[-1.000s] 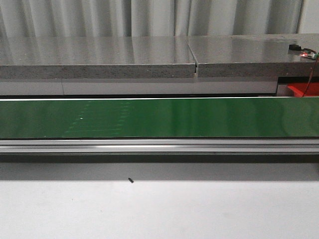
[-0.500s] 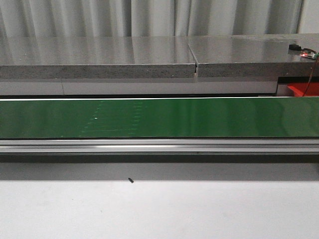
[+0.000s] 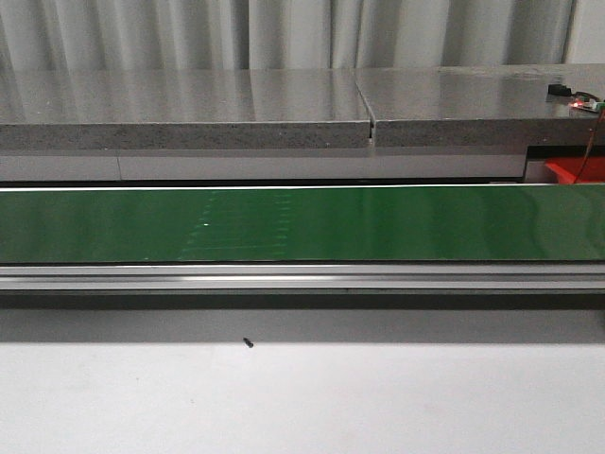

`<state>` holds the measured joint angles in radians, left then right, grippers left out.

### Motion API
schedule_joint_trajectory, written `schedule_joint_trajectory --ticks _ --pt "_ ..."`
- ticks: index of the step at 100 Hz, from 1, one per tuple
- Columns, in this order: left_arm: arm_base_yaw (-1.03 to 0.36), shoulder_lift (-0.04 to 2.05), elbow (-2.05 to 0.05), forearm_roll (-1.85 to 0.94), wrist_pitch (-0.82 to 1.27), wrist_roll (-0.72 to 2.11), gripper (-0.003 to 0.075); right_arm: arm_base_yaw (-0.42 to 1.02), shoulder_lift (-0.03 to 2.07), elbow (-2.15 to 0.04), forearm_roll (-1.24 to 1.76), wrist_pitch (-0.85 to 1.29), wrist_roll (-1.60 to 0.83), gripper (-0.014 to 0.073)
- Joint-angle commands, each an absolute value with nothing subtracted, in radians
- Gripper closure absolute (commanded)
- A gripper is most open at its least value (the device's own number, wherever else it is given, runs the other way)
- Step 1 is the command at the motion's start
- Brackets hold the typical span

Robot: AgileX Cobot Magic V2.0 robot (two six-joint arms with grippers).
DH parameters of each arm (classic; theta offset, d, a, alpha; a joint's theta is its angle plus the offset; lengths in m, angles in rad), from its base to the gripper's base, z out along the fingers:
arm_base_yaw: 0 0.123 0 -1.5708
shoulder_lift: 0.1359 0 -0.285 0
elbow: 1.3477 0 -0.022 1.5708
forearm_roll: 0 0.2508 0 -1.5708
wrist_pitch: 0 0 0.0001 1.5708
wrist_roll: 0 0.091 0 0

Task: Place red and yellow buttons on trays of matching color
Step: 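Carry the yellow button with the right gripper into the yellow tray and release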

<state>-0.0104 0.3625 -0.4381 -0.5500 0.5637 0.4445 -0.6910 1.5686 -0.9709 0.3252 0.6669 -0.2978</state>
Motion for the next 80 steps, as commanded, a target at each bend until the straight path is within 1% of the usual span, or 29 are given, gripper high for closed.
schedule_joint_trajectory --ticks 1,80 --pt "-0.018 0.367 -0.464 -0.578 0.502 0.435 0.0741 -0.699 1.557 -0.993 0.336 0.627 -0.310 0.0377" --pt "-0.018 0.367 -0.464 -0.578 0.502 0.435 0.0741 -0.699 1.619 -0.993 0.337 0.617 -0.310 0.0377"
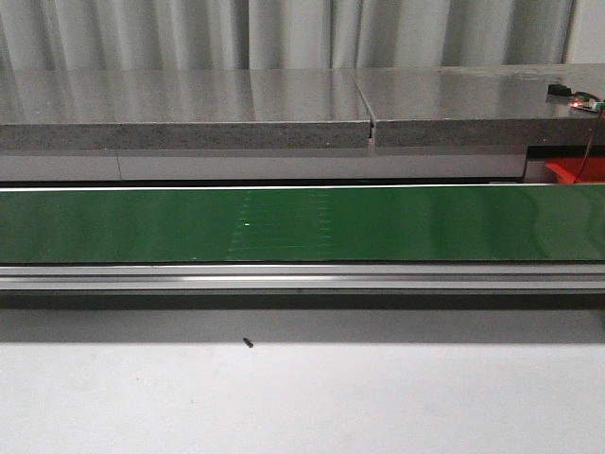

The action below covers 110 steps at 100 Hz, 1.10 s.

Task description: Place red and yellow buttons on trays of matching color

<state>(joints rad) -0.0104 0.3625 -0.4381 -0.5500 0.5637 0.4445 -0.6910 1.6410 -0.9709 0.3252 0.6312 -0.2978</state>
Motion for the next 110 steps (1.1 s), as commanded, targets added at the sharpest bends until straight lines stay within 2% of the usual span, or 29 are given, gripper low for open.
schedule_joint_trajectory --ticks 1,16,21,27,38,49,90,110 --pt "-0.018 0.367 -0.464 -0.578 0.502 0.435 0.0741 -0.699 1.621 -0.993 0.337 0.617 -0.310 0.0377" --pt "-0.018 0.367 -0.464 -0.578 0.502 0.435 0.0741 -0.699 1.623 -0.993 0.336 0.620 -0.310 0.0372" --pt "-0.018 0.367 -0.464 -0.578 0.502 0.435 0.0741 -0.699 1.623 -0.993 0.336 0.631 -0.310 0.0345" --pt "-0.018 0.367 -0.464 -0.578 0.502 0.435 0.0741 -0.699 1.623 -0.993 0.336 0.639 -0.310 0.0286" --pt "-0.018 0.367 -0.464 -0.578 0.502 0.435 0.0741 -0.699 1.619 -0.993 0.336 0.648 -0.310 0.0111" --pt "-0.018 0.367 -0.464 -0.578 0.502 0.435 0.0741 -0.699 1.601 -0.993 0.336 0.645 -0.310 0.0022" --pt "-0.018 0.367 -0.464 -0.578 0.502 0.435 0.0741 -0.686 1.405 -0.993 0.387 0.622 -0.301 0.0020" --pt "-0.018 0.367 -0.464 -0.578 0.502 0.435 0.0741 -0.564 1.286 -0.993 0.385 0.588 -0.323 0.0020"
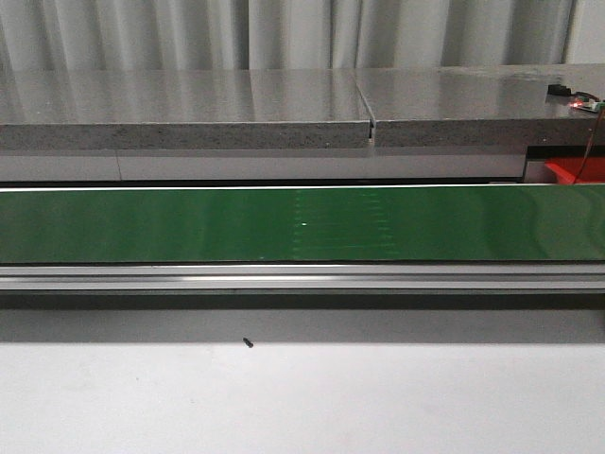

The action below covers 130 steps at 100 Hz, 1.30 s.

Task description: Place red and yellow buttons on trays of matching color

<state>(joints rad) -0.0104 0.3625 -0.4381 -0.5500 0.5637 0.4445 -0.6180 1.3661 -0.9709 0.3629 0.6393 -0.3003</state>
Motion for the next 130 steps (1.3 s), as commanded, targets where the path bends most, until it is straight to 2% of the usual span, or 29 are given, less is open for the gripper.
schedule_joint_trajectory --ticks 1,58,70,79,86,103,130 --pt "-0.018 0.367 -0.464 -0.578 0.502 0.435 0.0741 -0.558 1.278 -0.993 0.383 0.587 -0.324 0.0020" --pt "-0.018 0.367 -0.464 -0.578 0.502 0.435 0.0741 -0.090 0.983 -0.964 0.333 0.588 -0.367 0.0041" --pt "-0.018 0.367 -0.464 -0.578 0.502 0.435 0.0741 -0.067 0.900 -0.904 0.333 0.588 -0.367 0.0124" --pt "-0.018 0.367 -0.464 -0.578 0.502 0.435 0.0741 -0.067 0.832 -0.854 0.333 0.577 -0.367 0.0223" --pt "-0.018 0.367 -0.464 -0.578 0.502 0.435 0.0741 -0.067 0.772 -0.828 0.333 0.574 -0.367 0.0333" --pt "-0.018 0.367 -0.464 -0.578 0.502 0.435 0.0741 -0.067 0.653 -0.794 0.333 0.576 -0.367 0.0667" --pt "-0.018 0.367 -0.464 -0.578 0.502 0.435 0.0741 -0.067 0.623 -0.793 0.333 0.575 -0.367 0.0662"
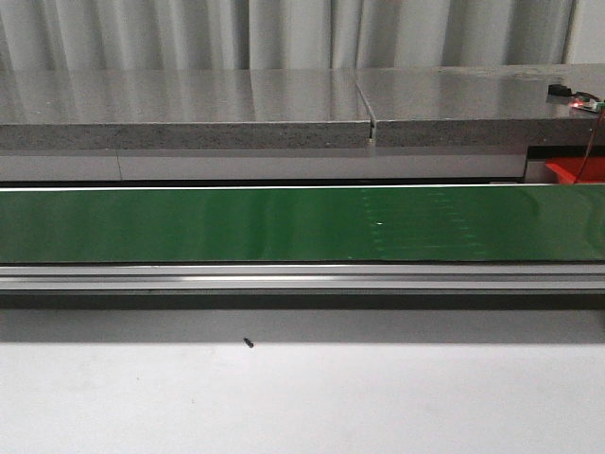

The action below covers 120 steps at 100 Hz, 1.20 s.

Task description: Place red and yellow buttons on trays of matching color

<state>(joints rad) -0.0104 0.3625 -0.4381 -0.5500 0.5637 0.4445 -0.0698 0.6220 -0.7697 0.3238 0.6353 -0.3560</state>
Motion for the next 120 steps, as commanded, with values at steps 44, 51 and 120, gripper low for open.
schedule_joint_trajectory --ticks 44,51,120 --pt "-0.018 0.367 -0.464 -0.578 0.502 0.435 0.0741 -0.067 0.623 -0.793 0.333 0.575 -0.367 0.0662" --pt "-0.018 0.367 -0.464 -0.578 0.502 0.435 0.0741 -0.067 0.623 -0.793 0.333 0.575 -0.367 0.0662" --pt "-0.018 0.367 -0.464 -0.578 0.502 0.435 0.0741 0.023 0.360 -0.385 0.057 0.154 -0.068 0.0662"
